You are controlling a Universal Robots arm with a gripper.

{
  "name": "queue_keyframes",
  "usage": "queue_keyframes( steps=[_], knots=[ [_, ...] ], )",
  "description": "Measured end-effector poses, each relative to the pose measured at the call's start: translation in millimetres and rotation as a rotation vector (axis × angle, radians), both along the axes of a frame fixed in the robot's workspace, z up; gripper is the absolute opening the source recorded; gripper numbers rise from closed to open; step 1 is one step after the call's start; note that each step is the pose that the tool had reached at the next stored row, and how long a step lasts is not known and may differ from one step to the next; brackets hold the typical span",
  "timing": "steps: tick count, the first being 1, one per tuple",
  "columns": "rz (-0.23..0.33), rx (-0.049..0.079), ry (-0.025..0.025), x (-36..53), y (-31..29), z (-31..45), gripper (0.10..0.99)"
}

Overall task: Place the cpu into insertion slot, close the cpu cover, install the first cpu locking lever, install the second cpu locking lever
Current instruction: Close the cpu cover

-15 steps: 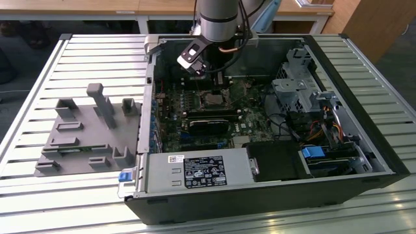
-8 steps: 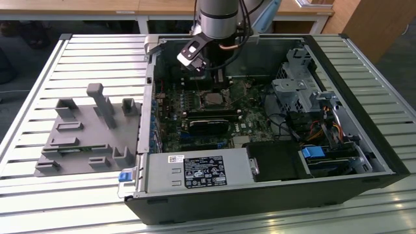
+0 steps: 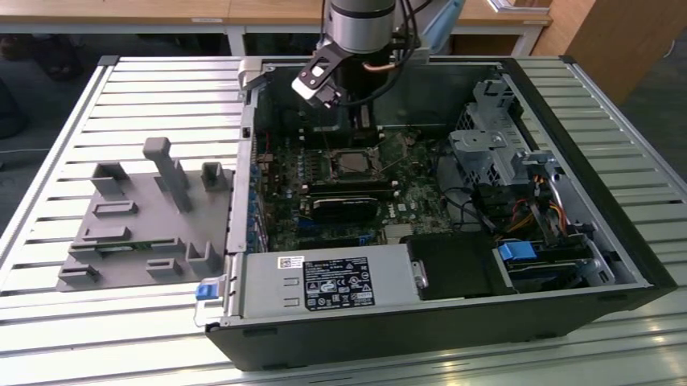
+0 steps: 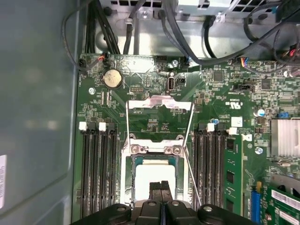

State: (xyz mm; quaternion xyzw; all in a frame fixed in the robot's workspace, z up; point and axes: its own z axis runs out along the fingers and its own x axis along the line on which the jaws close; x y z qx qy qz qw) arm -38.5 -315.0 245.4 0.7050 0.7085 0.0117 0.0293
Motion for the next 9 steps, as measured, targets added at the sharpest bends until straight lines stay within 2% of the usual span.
queue_keyframes(
  steps=[6,9],
  knots=[
    [0.0,0.0,0.0,0.0,0.0,10.5,0.106],
    [0.0,0.0,0.0,0.0,-0.5,11.8,0.106]
  ],
)
